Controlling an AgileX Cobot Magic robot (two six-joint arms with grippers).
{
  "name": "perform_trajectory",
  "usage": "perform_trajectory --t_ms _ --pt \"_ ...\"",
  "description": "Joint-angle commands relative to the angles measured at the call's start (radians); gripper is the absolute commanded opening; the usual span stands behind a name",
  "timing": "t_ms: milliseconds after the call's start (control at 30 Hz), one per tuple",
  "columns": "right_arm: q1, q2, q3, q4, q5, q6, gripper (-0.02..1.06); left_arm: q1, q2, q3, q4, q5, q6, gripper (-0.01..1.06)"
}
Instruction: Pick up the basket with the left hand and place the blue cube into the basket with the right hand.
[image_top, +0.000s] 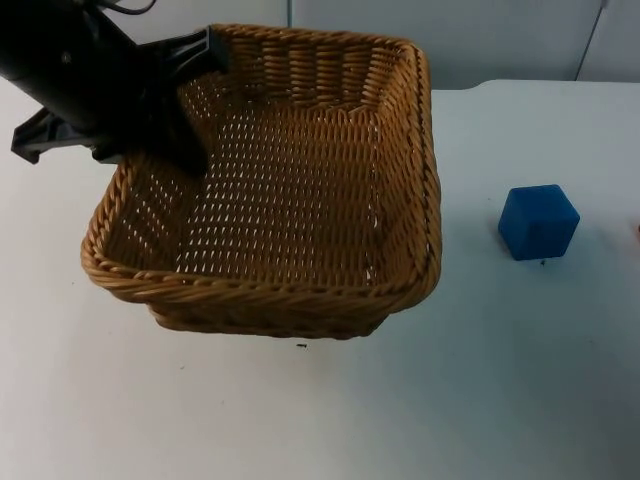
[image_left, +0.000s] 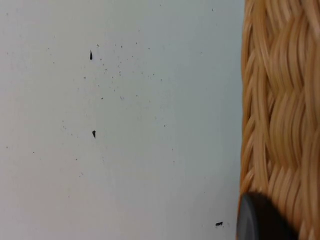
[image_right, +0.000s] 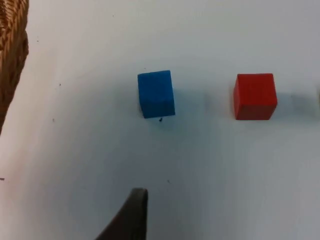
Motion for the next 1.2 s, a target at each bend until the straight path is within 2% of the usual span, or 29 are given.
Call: perform_trajectory --t_ms 0,200,433,567,767,833,1167 --pt "-0.005 0.08 -0.056 0.037 -0.019 -0.037 1.04 -0.005 -0.016 -0.002 -0.028 -0.011 -0.004 0.0" --pt "-0.005 0.283 -0.182 0.087 -0.029 -0.101 1.04 -0.005 -0.016 -0.002 -0.028 -0.014 -0.004 0.0" --pt "0.0 0.458 -0.288 0.085 -0.035 -0.108 1.04 -0.005 -0.016 -0.002 -0.04 -0.023 -0.004 0.0" --pt "0.068 0.573 -0.349 0.071 -0.077 -0.12 1.04 -0.005 -0.016 -0.002 -0.042 -0.023 -0.004 0.0" --pt "0.152 0.662 -0.387 0.017 -0.131 -0.12 1.04 -0.005 -0.016 -0.002 -0.042 -0.023 -0.004 0.0" --pt "0.171 0.708 -0.4 -0.005 -0.133 -0.09 1.04 -0.005 -0.016 -0.002 -0.042 -0.023 0.0 0.0" --pt "0.171 0.866 -0.402 -0.007 -0.215 -0.06 1.04 -0.005 -0.016 -0.002 -0.046 -0.023 0.0 0.0"
